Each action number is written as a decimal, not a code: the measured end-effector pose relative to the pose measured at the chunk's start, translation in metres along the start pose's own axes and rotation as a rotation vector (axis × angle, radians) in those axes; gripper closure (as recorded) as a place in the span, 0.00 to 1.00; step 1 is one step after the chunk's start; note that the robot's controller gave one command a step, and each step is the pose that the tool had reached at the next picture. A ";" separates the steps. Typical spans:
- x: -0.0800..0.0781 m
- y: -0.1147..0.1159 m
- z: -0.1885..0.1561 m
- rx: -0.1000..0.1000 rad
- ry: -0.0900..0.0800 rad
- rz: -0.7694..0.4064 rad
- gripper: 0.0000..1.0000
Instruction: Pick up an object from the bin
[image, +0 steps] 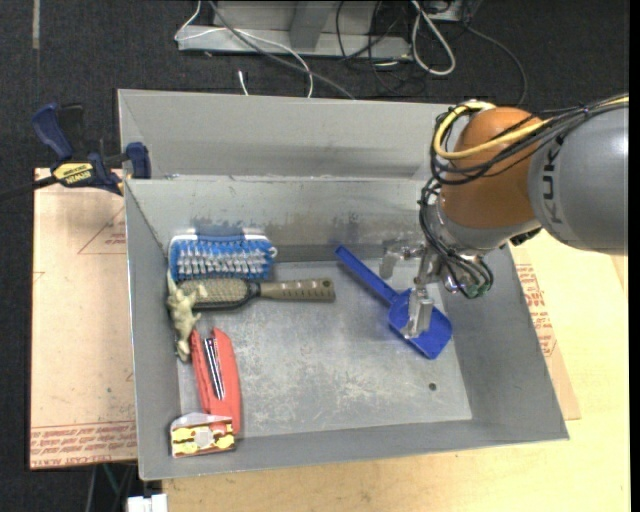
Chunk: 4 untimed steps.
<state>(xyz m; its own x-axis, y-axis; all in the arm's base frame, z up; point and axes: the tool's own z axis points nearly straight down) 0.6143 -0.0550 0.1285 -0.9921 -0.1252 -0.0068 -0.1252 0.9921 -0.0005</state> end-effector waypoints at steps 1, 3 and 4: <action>-0.023 0.011 0.048 0.002 -0.009 -0.096 1.00; -0.023 0.011 0.048 0.003 -0.009 -0.095 1.00; -0.023 0.011 0.048 0.002 -0.009 -0.095 1.00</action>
Offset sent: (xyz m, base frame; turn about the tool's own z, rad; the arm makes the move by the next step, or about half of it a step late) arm 0.0000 0.0000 0.0000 0.0000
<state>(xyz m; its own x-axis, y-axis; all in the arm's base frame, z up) 0.6362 -0.0413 0.0802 -0.9756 -0.2189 -0.0151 -0.2188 0.9758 -0.0040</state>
